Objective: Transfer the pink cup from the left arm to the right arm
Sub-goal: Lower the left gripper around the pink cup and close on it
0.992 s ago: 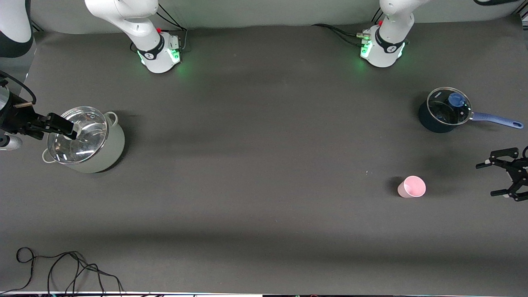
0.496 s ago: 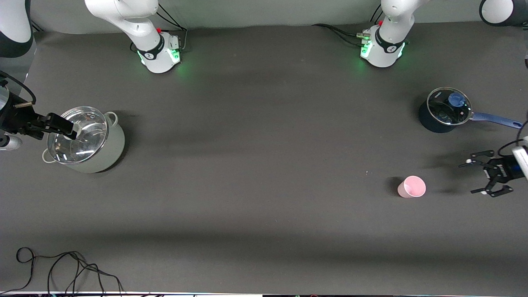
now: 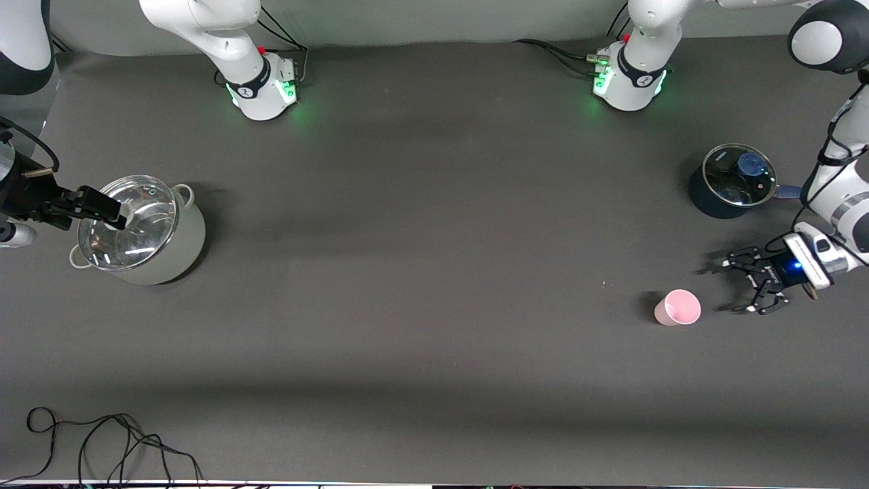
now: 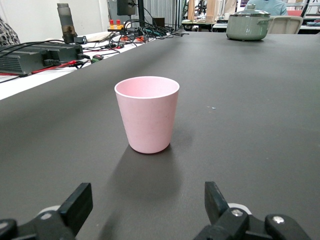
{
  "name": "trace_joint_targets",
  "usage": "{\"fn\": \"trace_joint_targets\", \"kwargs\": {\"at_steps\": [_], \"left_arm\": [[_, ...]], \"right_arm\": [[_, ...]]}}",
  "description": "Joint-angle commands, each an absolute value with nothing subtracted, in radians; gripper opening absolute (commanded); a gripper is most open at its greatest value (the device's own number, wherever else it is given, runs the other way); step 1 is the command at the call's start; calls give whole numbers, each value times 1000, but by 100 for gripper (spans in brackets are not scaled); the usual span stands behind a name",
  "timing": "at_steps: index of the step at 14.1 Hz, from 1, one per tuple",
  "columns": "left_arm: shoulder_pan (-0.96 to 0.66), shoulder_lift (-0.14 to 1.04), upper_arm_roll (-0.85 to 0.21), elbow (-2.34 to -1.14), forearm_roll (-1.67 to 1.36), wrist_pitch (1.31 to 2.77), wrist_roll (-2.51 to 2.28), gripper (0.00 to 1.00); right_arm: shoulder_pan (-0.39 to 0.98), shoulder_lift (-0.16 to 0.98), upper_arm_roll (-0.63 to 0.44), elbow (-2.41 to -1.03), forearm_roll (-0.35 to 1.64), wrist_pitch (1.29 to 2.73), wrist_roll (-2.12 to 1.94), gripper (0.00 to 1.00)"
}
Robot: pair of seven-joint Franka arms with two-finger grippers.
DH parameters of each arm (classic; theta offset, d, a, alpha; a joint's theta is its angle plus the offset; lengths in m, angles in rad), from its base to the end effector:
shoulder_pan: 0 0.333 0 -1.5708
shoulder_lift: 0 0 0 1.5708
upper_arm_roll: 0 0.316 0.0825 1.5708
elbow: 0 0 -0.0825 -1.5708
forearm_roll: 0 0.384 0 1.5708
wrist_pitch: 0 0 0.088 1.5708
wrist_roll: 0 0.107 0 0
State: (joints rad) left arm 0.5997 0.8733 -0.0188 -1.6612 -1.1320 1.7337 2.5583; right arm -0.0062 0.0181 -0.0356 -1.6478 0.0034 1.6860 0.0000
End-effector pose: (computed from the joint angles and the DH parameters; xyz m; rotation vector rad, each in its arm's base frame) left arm 0.5551 0.2663 0.0980 1.7377 -1.2769 1.2024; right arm 0.5680 -0.0233 0.5879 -3.1384 0.0661 -0.0317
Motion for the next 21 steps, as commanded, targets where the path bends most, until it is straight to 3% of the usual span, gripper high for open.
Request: {"fn": "trace_joint_targets", "kwargs": {"at_steps": [1, 14, 19, 21], "left_arm": [[562, 861, -31, -1710, -1176, 1796, 2580, 100], [390, 882, -32, -1752, -1387, 1891, 2580, 98], [382, 879, -32, -1753, -1397, 1891, 2580, 62], [383, 876, -32, -1753, -1397, 1893, 2576, 59]], "right_arm": [[-8, 18, -38, -1637, 5, 1674, -25, 100], [-9, 15, -40, -1638, 5, 1674, -26, 100], [-9, 17, -40, -1637, 3, 1667, -26, 100], [-8, 17, -40, -1637, 3, 1666, -25, 100]]}}
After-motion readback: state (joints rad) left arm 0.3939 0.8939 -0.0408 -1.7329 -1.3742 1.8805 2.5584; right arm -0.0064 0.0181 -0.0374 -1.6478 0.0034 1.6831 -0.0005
